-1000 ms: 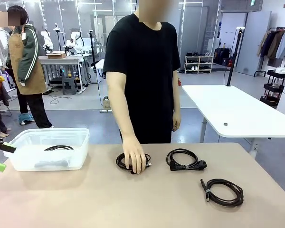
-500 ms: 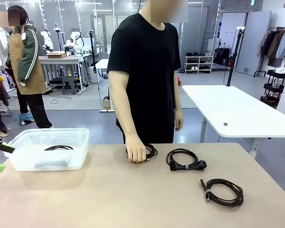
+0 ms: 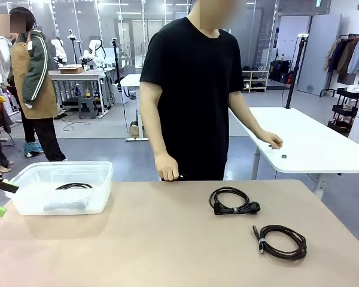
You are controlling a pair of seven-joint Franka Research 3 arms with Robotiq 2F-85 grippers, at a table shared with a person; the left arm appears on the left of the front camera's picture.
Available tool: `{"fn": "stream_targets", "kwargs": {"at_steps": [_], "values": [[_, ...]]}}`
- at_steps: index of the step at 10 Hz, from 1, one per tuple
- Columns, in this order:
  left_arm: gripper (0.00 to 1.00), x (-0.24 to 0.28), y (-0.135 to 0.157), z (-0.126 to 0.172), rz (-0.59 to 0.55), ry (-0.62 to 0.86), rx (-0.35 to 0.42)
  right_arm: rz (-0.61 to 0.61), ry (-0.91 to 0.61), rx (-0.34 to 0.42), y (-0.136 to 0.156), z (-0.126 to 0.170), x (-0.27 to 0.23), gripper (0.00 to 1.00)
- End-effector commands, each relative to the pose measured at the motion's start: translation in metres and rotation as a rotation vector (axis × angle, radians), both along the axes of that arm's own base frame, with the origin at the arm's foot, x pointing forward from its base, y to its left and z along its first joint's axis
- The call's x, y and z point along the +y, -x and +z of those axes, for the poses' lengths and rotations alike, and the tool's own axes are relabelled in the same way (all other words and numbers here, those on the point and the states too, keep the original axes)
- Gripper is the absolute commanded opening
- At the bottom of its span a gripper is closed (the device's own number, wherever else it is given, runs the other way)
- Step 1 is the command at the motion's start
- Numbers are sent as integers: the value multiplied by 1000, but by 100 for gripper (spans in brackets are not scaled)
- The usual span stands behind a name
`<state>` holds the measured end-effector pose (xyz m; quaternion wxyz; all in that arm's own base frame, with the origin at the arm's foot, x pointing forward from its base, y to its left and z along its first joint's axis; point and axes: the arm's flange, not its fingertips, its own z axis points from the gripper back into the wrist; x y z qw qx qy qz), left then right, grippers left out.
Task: Organize and store the cables.
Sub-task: Place the Power Cable into the Organizing box.
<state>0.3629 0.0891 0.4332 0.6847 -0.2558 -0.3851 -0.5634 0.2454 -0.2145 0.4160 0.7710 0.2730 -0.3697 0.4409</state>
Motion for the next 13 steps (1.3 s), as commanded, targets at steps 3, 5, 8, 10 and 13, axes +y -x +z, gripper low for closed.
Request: {"fn": "stream_targets", "kwargs": {"at_steps": [3, 5, 8, 10, 13], "values": [[100, 0, 0, 5, -1, 26, -4, 203, 245, 47, -51, 28, 77, 100], [100, 0, 0, 5, -1, 26, -4, 265, 362, 78, -83, 39, 118, 100], [100, 0, 0, 5, -1, 26, -4, 357, 529, 130, -120, 43, 183, 100], [100, 0, 0, 5, -1, 26, -4, 394, 582, 132, -146, 34, 231, 100], [100, 0, 0, 5, -1, 26, -4, 340, 796, 71, -198, -10, 311, 100]]}}
